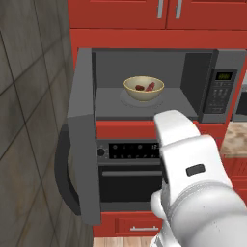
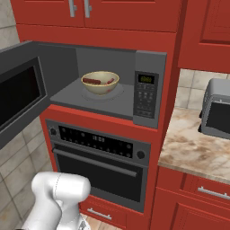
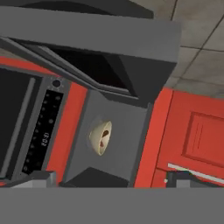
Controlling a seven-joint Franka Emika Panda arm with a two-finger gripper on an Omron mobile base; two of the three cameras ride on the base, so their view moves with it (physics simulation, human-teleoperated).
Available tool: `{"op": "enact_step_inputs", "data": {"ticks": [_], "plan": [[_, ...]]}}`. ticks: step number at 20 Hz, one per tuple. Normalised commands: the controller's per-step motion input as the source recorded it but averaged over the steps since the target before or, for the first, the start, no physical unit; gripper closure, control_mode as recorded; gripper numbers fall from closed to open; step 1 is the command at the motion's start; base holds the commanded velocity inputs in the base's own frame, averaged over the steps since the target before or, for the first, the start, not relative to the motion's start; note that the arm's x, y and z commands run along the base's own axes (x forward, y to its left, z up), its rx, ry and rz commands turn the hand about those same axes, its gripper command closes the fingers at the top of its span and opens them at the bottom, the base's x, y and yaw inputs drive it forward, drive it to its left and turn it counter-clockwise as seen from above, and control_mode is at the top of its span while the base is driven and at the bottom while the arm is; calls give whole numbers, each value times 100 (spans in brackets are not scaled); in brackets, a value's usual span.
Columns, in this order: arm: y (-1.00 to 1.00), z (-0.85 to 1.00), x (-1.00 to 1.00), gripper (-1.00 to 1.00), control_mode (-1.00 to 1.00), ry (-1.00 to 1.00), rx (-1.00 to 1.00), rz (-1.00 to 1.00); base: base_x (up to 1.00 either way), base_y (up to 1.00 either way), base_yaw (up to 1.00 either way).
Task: Place the bowl containing the hot dog and steak in the microwave. Close the microwave door and press the start button to microwave the meal.
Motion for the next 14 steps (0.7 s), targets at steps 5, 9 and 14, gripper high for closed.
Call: {"op": "enact_step_inputs", "data": {"ticks": [5,9,14], "plan": [[59,0,-21,-100,-100,0,-16,0,0,0,0],[49,-6,0,-100,-100,0,-5,0,0,0,0],[32,-19,0,-100,-100,0,1,0,0,0,0]]}}
